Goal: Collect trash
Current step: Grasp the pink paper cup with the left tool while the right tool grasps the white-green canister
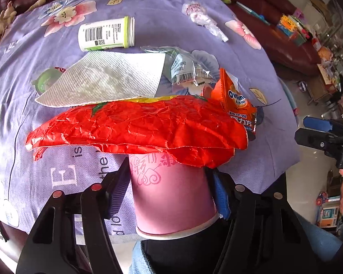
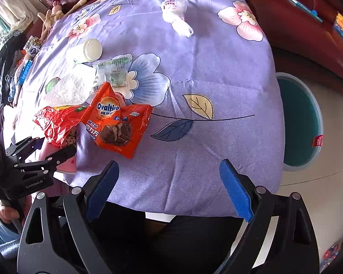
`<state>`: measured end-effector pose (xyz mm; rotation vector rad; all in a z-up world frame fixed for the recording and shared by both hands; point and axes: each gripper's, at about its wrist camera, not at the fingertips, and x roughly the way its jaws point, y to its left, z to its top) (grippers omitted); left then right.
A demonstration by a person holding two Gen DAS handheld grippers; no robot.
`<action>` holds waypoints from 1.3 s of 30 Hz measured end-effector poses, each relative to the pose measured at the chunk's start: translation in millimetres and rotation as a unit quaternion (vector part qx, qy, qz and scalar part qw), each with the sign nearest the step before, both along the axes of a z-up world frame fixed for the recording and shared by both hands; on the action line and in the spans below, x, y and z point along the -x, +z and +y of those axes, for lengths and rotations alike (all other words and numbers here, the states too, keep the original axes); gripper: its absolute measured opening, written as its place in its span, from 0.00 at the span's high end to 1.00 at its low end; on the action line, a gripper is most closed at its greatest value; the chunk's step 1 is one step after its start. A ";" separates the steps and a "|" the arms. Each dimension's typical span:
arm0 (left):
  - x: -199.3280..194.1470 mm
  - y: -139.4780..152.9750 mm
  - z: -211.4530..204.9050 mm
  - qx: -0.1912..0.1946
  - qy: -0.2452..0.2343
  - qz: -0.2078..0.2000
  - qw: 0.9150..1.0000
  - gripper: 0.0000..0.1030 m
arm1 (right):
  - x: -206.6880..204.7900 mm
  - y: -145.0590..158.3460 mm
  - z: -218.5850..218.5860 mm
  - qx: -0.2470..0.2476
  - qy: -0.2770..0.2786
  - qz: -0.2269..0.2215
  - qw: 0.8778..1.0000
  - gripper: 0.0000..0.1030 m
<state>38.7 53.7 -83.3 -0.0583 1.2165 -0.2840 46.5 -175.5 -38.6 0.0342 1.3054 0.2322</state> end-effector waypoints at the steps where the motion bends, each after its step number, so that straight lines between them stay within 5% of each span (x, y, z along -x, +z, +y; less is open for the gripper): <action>1: 0.6 6.0 2.7 0.002 0.002 -0.009 1.000 0.38 | -1.3 0.8 2.5 0.000 0.003 -0.001 1.000 0.17; 12: -10.7 66.4 41.9 0.038 0.028 -0.085 0.995 0.37 | -25.3 10.8 33.4 0.014 0.031 -0.011 0.999 0.17; 25: -78.0 35.1 125.5 0.057 0.098 -0.067 0.991 0.37 | -100.7 23.1 107.3 0.038 0.087 -0.013 0.995 0.17; 30: -93.1 20.7 153.6 0.043 0.107 -0.060 0.992 0.36 | -136.9 19.2 166.5 0.060 0.167 -0.007 0.984 0.17; 36: -114.2 2.3 181.2 0.027 0.120 -0.044 0.991 0.35 | -177.3 1.9 230.2 0.106 0.269 -0.024 0.957 0.18; 39: -124.9 -7.8 191.9 0.025 0.138 -0.033 0.990 0.35 | -193.6 -11.5 253.9 0.100 0.301 -0.013 0.948 0.32</action>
